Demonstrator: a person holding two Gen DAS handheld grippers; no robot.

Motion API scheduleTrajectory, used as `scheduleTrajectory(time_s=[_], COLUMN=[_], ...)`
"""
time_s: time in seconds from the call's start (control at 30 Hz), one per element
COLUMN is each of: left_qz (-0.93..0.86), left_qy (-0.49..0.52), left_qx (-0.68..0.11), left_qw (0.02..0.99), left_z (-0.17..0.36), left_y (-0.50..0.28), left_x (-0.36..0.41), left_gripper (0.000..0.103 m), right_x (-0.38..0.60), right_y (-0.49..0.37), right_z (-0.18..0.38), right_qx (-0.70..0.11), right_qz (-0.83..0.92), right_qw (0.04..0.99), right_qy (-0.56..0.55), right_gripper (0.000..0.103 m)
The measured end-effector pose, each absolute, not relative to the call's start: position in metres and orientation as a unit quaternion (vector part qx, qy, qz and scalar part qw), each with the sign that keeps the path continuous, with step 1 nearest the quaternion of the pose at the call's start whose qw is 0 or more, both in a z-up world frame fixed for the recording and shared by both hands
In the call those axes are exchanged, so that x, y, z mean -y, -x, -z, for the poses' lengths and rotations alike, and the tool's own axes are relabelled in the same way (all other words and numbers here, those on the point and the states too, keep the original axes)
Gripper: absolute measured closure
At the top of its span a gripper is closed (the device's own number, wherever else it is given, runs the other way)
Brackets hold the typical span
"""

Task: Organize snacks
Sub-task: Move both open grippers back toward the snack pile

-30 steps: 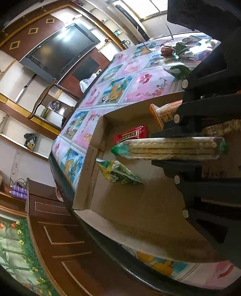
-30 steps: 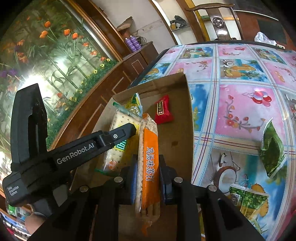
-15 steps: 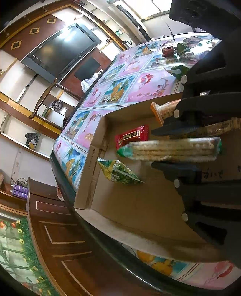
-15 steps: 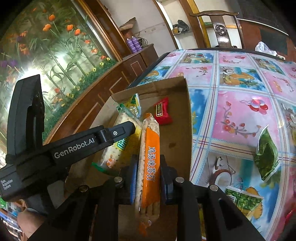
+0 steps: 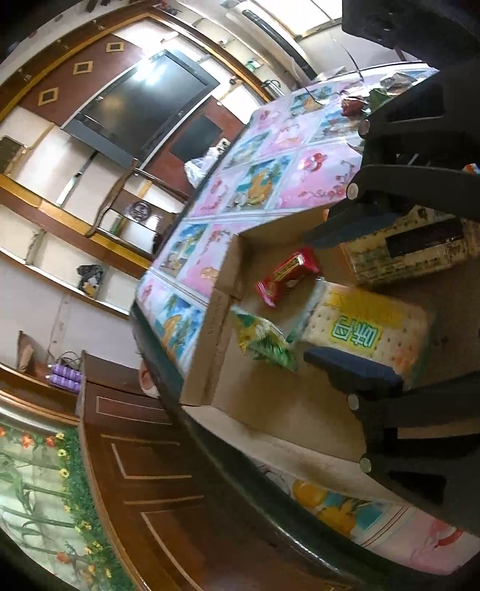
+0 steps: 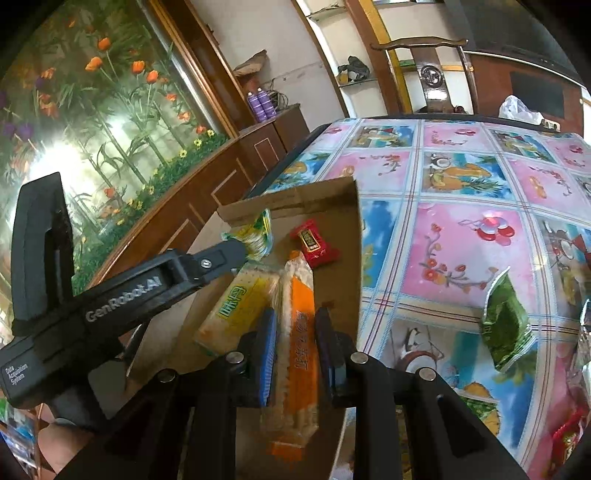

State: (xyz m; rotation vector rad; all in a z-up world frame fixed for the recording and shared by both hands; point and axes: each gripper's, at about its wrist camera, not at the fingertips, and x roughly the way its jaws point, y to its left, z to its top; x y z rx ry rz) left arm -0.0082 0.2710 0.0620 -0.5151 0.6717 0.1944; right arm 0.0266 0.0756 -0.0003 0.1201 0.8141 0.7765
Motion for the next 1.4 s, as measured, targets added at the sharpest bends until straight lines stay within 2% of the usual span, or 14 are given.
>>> scheduleTrajectory(time_s=[0.33,0.57,0.97,1.2,1.4], left_qz=[-0.077,-0.047,0.023,0.15,0.199], left_qy=[0.257,0.235,0.196,0.188,0.139], left_qx=[-0.293,-0.296,-0.302,-0.334,-0.383], left_qw=[0.918,0.925,0.933,0.911,0.891], left_z=[-0.071,-0.073,-0.076,-0.073,-0.065], left_y=[0.014,0.01,0.007,0.002,0.004], left_x=[-0.27,-0.255,-0.223,-0.186,-0.135], left_gripper=[0.043,0.043,0.043,0.043,0.043], right_x=[-0.045,0.008,0.091,0.1,0.119], right_y=[-0.031,-0.037,-0.043,-0.048,-0.056], right_z=[-0.016,-0.03,-0.013,-0.009,-0.012], right_qx=[-0.366,-0.357,-0.374,-0.378,-0.368], right_qz=[-0.35,-0.33,-0.267,-0.25,-0.224], right_qw=[0.858,0.865,0.874,0.877,0.886], right_qy=[-0.085,-0.123,-0.156,-0.159,-0.172], right_gripper=[0.078,0.072,0.07,0.069,0.069])
